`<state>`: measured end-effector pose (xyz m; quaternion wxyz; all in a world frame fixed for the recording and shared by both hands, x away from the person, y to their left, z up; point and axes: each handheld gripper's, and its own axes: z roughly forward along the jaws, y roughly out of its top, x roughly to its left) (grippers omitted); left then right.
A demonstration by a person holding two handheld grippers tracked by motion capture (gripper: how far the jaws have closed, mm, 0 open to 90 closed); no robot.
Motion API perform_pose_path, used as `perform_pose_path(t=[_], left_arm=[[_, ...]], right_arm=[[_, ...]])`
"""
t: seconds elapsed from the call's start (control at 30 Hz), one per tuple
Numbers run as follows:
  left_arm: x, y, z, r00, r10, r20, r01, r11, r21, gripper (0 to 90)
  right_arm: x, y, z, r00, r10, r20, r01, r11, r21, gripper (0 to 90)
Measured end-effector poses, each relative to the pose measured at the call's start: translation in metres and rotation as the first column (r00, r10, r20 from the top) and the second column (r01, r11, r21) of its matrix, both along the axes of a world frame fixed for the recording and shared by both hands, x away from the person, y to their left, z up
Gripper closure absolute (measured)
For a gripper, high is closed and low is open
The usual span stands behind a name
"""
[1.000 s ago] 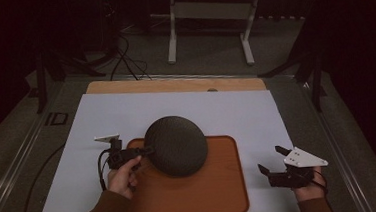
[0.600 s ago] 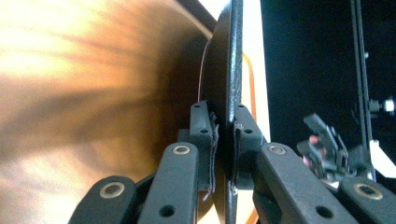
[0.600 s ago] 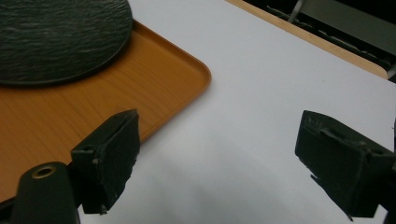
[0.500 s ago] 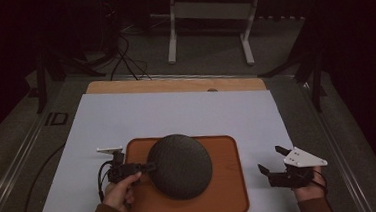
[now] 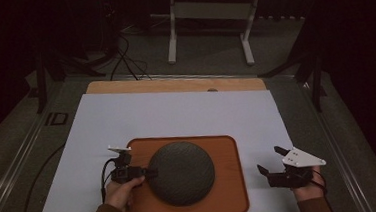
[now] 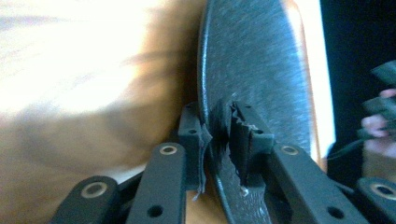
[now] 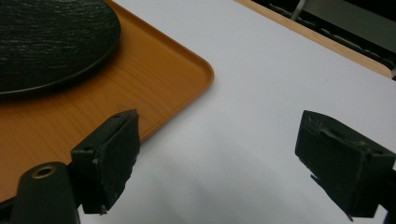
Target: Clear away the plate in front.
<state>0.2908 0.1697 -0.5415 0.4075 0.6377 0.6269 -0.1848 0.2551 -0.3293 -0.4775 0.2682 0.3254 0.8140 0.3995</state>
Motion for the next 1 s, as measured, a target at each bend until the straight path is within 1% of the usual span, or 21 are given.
perform_pose_path(t=[0.03,0.13,0.17,0.2,0.23,0.27,0.33,0.37,0.43,0.5,0.53,0.57,0.6,0.63,0.73,0.77,0.8,0.83,0.87,0.97,1.0], left_arm=[[0.000,0.000,0.001,1.0000,-0.001,0.003,0.001,1.0000,-0.002,73.0],[0.000,0.000,0.002,1.0000,-0.001,0.006,0.001,0.9998,-0.018,64.8],[0.000,0.000,0.002,1.0000,-0.001,0.010,0.001,0.9999,-0.013,63.2],[0.000,0.000,0.004,0.9996,-0.012,0.024,0.012,0.9998,0.016,62.4],[0.000,-0.001,0.009,0.9986,-0.017,0.051,0.014,0.9979,0.064,60.4],[0.000,-0.002,0.014,0.9962,-0.025,0.084,0.015,0.9930,0.117,58.4],[-0.001,-0.001,0.022,0.9893,-0.031,0.143,0.004,0.9827,0.185,56.1],[-0.002,0.000,0.026,0.9859,-0.036,0.163,0.000,0.9771,0.213,54.8],[-0.004,0.001,0.031,0.9784,-0.042,0.203,-0.009,0.9693,0.246,52.4],[-0.005,0.002,0.036,0.9711,-0.051,0.233,-0.020,0.9561,0.292,49.9],[-0.005,0.002,0.036,0.9711,-0.051,0.233,-0.020,0.9561,0.292,49.1],[-0.006,0.003,0.041,0.9593,-0.068,0.274,-0.029,0.9411,0.337,48.4],[-0.007,0.003,0.044,0.9530,-0.081,0.292,-0.032,0.9308,0.364,48.1],[-0.008,0.003,0.046,0.9446,-0.093,0.315,-0.037,0.9221,0.385,48.1],[-0.010,0.007,0.054,0.9171,-0.117,0.381,-0.057,0.9074,0.416,46.6],[-0.010,0.009,0.055,0.9086,-0.121,0.400,-0.064,0.9057,0.419,46.0],[-0.010,0.012,0.057,0.8990,-0.131,0.418,-0.063,0.9059,0.419,45.4],[-0.011,0.015,0.058,0.8914,-0.131,0.434,-0.069,0.9073,0.415,44.4],[-0.010,0.018,0.059,0.8840,-0.129,0.449,-0.080,0.9054,0.417,44.1],[-0.011,0.031,0.062,0.8664,-0.112,0.487,-0.119,0.9005,0.418,42.3],[-0.011,0.035,0.063,0.8589,-0.105,0.501,-0.135,0.8976,0.420,41.6]], right_arm=[[0.000,0.000,0.000,1.0000,0.000,0.000,0.000,1.000,0.000,13.6],[0.000,0.000,0.000,1.0000,0.000,0.000,0.000,1.000,-0.001,13.6],[0.000,0.000,0.000,1.0000,0.000,0.000,0.000,1.000,0.000,13.6],[0.000,0.000,0.000,1.0000,0.001,0.000,-0.001,1.000,0.000,13.6],[0.000,0.000,0.000,1.0000,0.001,0.000,-0.001,1.000,0.000,13.6],[0.000,0.000,0.000,1.0000,0.001,0.001,-0.001,1.000,-0.001,13.6],[0.000,0.000,0.000,1.0000,0.000,0.000,0.000,1.000,0.000,13.6],[0.000,0.000,0.000,1.0000,-0.001,0.000,0.001,1.000,-0.001,13.6],[0.000,0.000,0.000,1.0000,0.000,0.001,0.000,1.000,-0.002,13.6],[0.000,0.000,0.000,1.0000,0.000,0.000,0.000,1.000,-0.002,13.6],[0.000,0.000,0.000,1.0000,0.000,0.000,0.000,1.000,-0.001,13.6],[0.000,0.000,0.000,1.0000,0.000,0.000,0.000,1.000,-0.001,13.6],[0.000,0.000,0.000,1.0000,0.000,0.000,0.000,1.000,0.000,13.6],[0.000,-0.001,0.000,1.0000,-0.001,0.001,0.001,1.000,0.000,13.6],[0.000,-0.001,0.000,1.0000,0.000,0.002,0.000,1.000,0.000,13.6],[0.000,-0.001,0.000,1.0000,0.000,0.002,0.000,1.000,0.000,13.6],[0.000,-0.001,0.000,1.0000,0.000,0.001,0.000,1.000,0.000,13.6],[0.000,-0.001,0.000,1.0000,0.000,0.001,0.000,1.000,0.000,13.6],[0.000,-0.001,0.000,1.0000,0.001,0.002,-0.001,1.000,0.000,13.6],[0.000,-0.001,0.000,1.0000,0.001,0.003,-0.001,1.000,0.001,13.6],[0.000,-0.001,0.000,1.0000,0.001,0.004,-0.001,1.000,0.001,13.6]])
